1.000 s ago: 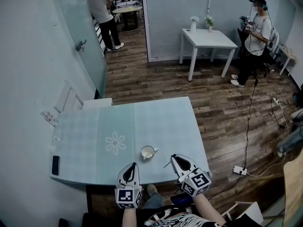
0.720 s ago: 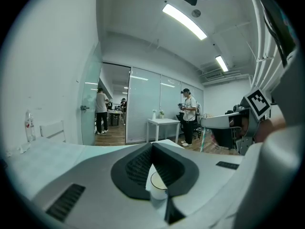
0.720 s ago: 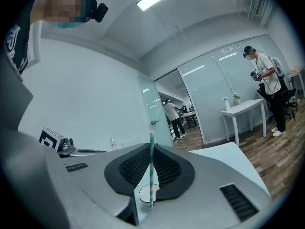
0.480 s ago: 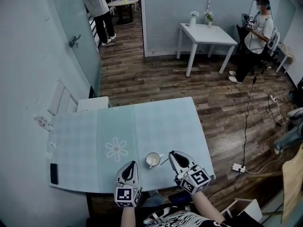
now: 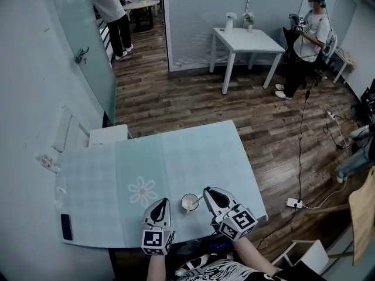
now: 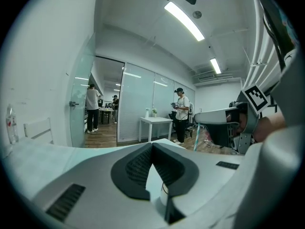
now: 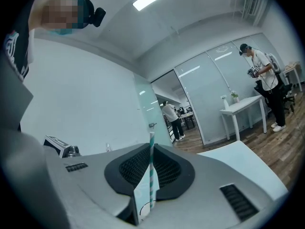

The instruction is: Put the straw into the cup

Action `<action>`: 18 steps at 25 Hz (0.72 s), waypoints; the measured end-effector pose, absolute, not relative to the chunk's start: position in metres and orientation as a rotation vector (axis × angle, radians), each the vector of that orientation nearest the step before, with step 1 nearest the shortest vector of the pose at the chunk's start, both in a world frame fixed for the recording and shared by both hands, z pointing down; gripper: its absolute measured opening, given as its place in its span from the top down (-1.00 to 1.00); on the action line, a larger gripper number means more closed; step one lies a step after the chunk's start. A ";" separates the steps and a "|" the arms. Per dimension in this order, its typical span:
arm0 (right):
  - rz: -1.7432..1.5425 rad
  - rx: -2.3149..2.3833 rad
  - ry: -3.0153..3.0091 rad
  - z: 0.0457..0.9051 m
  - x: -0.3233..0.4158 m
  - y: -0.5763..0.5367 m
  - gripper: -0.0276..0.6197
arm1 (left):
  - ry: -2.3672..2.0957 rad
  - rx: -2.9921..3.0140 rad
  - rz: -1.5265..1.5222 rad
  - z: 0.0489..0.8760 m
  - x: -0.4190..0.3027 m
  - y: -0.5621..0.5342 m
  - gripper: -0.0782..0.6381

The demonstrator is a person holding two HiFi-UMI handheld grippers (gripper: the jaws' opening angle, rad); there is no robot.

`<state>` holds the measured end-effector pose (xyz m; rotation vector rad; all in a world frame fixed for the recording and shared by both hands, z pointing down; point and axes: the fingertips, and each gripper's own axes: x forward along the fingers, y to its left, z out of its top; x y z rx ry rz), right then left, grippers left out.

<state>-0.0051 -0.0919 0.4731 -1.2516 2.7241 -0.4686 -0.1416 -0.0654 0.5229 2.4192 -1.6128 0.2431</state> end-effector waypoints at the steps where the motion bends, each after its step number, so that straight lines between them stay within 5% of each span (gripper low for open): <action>1: -0.464 -1.249 2.716 0.471 -0.005 -0.091 0.89 | -1.609 2.427 0.245 0.522 -0.140 -0.067 0.75; 18: -0.480 -1.293 2.648 0.476 0.018 -0.105 0.89 | -1.590 2.449 0.278 0.533 -0.134 -0.077 0.75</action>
